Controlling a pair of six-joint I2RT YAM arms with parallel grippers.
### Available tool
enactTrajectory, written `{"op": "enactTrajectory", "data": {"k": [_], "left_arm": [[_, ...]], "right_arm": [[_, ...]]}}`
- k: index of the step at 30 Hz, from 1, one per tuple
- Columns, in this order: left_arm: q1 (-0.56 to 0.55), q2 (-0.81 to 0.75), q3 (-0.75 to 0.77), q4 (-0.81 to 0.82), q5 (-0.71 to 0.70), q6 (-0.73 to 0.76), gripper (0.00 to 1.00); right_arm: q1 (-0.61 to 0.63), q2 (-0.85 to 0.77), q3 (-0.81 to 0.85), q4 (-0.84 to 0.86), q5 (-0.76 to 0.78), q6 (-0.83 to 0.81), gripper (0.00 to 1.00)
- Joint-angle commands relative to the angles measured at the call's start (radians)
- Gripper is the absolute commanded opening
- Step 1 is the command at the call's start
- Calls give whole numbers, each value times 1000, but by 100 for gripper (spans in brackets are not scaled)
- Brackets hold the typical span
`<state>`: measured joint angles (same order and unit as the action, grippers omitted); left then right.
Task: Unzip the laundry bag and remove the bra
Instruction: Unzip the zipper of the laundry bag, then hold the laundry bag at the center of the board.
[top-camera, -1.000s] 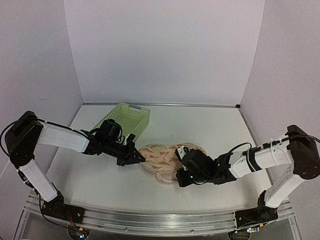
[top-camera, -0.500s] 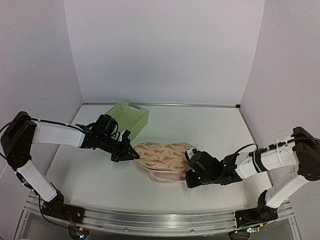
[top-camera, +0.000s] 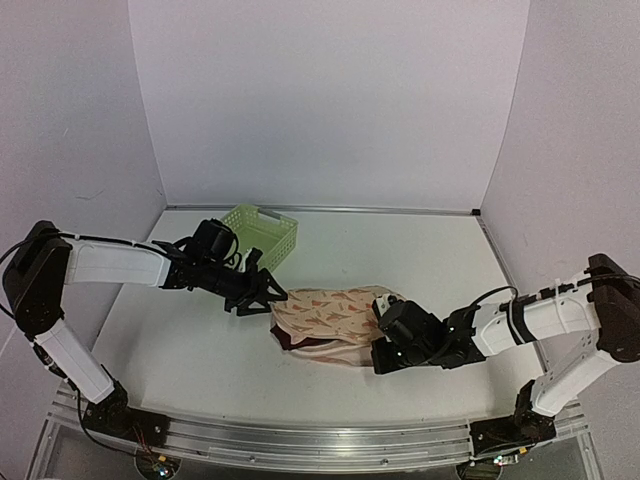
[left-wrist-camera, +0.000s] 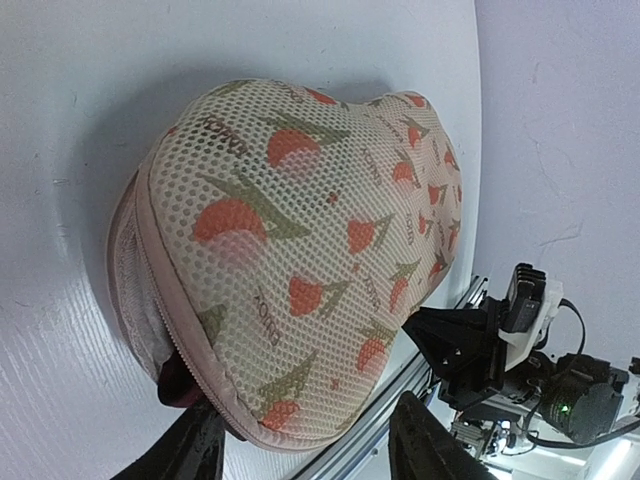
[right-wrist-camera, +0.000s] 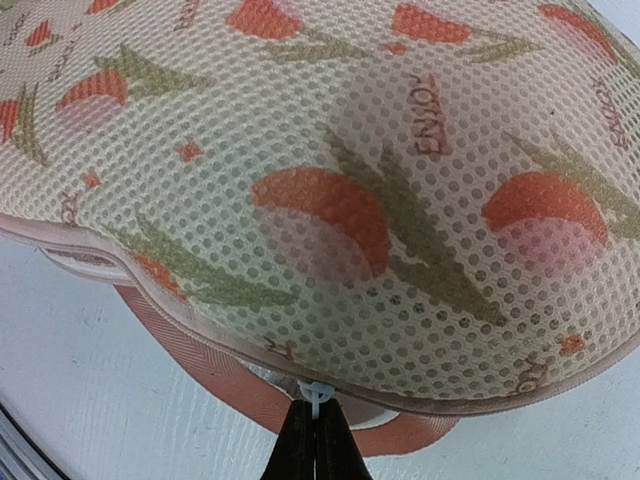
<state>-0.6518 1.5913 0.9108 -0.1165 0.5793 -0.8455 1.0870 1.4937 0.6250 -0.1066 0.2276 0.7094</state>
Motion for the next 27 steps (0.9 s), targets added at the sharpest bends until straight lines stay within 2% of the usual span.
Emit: {"op": "enactTrajectory", "data": {"k": [1, 12, 19, 27], "left_arm": [[-5, -37, 35, -32, -39, 10, 57], [-161, -154, -22, -55, -151, -129, 65], [-206, -166, -24, -43, -175, -169, 70], [-222, -81, -79, 158, -161, -264, 76]], "right_arm": [[-4, -9, 22, 46, -24, 43, 0], [-2, 74, 67, 145, -111, 75, 0], [32, 147, 136, 204, -132, 111, 0], [67, 213, 229, 216, -108, 115, 0]]}}
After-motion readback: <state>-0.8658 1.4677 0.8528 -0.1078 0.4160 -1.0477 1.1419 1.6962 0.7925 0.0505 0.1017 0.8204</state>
